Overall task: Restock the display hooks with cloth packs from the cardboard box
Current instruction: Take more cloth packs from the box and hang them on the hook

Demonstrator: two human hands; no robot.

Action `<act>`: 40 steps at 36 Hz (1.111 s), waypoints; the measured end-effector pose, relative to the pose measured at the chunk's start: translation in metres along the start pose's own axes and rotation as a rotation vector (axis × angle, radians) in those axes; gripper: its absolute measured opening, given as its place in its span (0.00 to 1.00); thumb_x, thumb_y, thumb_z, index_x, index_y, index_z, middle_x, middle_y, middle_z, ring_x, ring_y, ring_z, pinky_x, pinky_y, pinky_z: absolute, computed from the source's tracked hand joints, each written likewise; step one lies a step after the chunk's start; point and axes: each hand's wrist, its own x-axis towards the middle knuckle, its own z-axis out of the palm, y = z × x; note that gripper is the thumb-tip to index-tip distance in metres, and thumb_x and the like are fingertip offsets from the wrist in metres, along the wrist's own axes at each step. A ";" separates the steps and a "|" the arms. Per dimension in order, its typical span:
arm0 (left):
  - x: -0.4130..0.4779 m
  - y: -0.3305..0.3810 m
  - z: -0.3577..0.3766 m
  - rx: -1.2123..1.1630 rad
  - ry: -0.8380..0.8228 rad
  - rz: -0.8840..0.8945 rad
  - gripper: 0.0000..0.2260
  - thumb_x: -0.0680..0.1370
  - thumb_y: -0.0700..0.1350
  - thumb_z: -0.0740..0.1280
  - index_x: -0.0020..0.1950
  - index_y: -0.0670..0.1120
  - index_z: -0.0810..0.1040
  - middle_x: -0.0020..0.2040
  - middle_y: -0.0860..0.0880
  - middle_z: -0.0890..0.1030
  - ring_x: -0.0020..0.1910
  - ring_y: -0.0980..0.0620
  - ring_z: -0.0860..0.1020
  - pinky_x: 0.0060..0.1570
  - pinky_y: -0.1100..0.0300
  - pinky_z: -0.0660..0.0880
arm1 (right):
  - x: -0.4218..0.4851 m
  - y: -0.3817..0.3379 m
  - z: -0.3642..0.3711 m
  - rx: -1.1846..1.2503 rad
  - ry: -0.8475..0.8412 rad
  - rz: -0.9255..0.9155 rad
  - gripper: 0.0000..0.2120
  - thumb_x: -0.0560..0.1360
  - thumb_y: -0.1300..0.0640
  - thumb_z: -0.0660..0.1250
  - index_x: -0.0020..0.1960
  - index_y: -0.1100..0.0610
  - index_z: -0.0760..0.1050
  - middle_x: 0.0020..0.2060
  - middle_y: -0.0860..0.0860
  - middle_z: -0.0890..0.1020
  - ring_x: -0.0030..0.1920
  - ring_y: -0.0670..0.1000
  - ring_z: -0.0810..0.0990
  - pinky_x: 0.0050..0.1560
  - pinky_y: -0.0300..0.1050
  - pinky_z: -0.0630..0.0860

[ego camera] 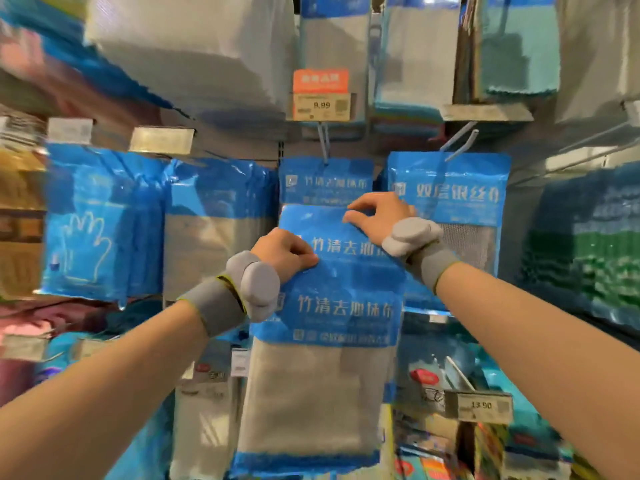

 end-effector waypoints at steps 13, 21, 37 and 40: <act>0.042 0.001 -0.053 0.026 0.199 -0.019 0.06 0.76 0.46 0.68 0.46 0.46 0.84 0.42 0.50 0.79 0.44 0.54 0.74 0.42 0.68 0.65 | 0.086 -0.058 -0.002 0.009 0.372 -0.023 0.08 0.76 0.47 0.63 0.50 0.42 0.80 0.43 0.45 0.76 0.62 0.55 0.64 0.60 0.54 0.64; 0.045 -0.006 -0.062 0.046 0.186 -0.026 0.09 0.76 0.47 0.66 0.44 0.44 0.83 0.41 0.50 0.79 0.43 0.51 0.74 0.44 0.61 0.68 | 0.122 -0.064 0.010 0.116 0.407 0.050 0.11 0.74 0.51 0.65 0.55 0.51 0.81 0.53 0.54 0.80 0.62 0.58 0.72 0.62 0.54 0.68; 0.052 -0.022 -0.067 0.038 0.179 -0.137 0.05 0.76 0.49 0.67 0.41 0.54 0.79 0.46 0.51 0.81 0.50 0.49 0.78 0.52 0.56 0.74 | 0.104 -0.021 0.041 -0.258 0.446 -0.244 0.34 0.69 0.44 0.69 0.71 0.41 0.60 0.72 0.49 0.57 0.72 0.51 0.51 0.69 0.57 0.48; 0.053 -0.026 -0.065 0.049 0.173 -0.160 0.05 0.75 0.49 0.67 0.40 0.54 0.80 0.46 0.52 0.81 0.50 0.49 0.78 0.54 0.55 0.75 | 0.100 0.008 0.054 -0.295 0.441 -0.334 0.34 0.69 0.45 0.71 0.69 0.33 0.58 0.73 0.43 0.53 0.73 0.48 0.46 0.69 0.54 0.39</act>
